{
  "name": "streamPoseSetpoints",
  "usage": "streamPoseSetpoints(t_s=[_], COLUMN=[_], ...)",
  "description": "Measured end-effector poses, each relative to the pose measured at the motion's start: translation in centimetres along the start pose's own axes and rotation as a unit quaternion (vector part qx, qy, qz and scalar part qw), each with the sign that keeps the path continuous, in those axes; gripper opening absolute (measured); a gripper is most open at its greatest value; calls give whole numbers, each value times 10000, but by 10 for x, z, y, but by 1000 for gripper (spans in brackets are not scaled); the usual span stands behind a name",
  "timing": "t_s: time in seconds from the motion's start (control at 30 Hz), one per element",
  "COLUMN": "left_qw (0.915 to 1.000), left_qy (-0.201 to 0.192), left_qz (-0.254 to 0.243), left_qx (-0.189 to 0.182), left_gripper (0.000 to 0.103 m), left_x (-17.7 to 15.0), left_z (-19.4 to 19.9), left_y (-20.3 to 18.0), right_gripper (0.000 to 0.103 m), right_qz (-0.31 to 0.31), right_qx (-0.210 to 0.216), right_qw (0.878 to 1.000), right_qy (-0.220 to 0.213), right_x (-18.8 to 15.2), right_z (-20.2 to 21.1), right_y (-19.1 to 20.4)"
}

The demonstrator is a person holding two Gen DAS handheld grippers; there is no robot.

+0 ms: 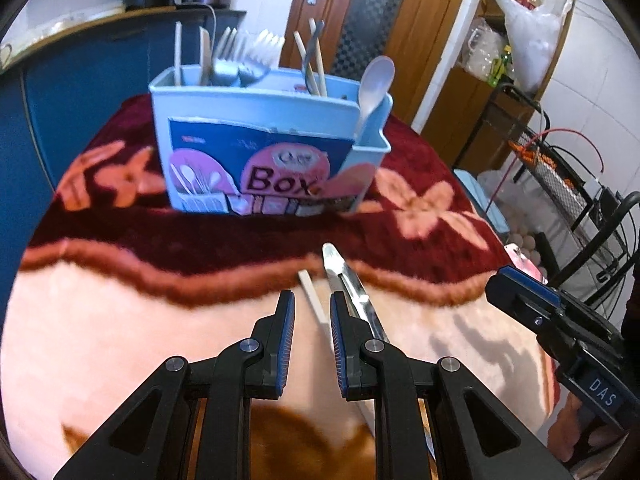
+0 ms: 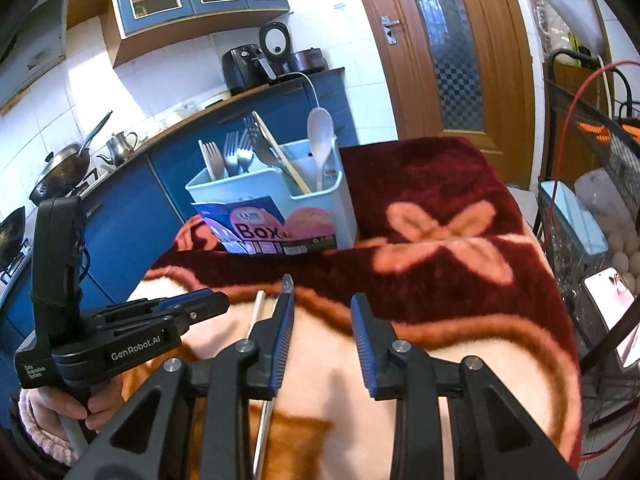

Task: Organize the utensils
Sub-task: 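Move both open tools back to the remaining metal utensils on the blanket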

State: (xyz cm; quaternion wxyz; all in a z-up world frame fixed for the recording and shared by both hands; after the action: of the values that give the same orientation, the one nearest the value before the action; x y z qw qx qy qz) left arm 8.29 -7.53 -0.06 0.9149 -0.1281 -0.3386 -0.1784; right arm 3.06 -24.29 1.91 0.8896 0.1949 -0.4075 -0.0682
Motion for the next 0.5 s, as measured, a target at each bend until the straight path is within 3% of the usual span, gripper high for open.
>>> streamPoseSetpoints(t_s=[0.5], left_qw=[9991], left_qy=[368], left_qz=[54], left_qx=[-183], left_gripper=[18], left_x=[0], left_z=[-29], left_y=[-9], right_gripper=[33], right_qz=[-213], right_qx=[-9], right_qw=[9997], right_qy=[118], right_x=[-8], right_z=[-9], right_y=[-18])
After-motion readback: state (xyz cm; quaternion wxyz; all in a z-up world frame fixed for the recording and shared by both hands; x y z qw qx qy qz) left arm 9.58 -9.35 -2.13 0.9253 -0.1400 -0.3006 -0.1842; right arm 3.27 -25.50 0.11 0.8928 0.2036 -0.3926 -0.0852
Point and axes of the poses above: each gripper's, at about its wrist camera, not at the fingertips, and z roughly against the way its jaws point, y to its left, x to its top, the point moved 3 cm from there along -z, roughly the way its jaws point, and after that the axes turned 11 degrees about -z, right-handed, at the moved point
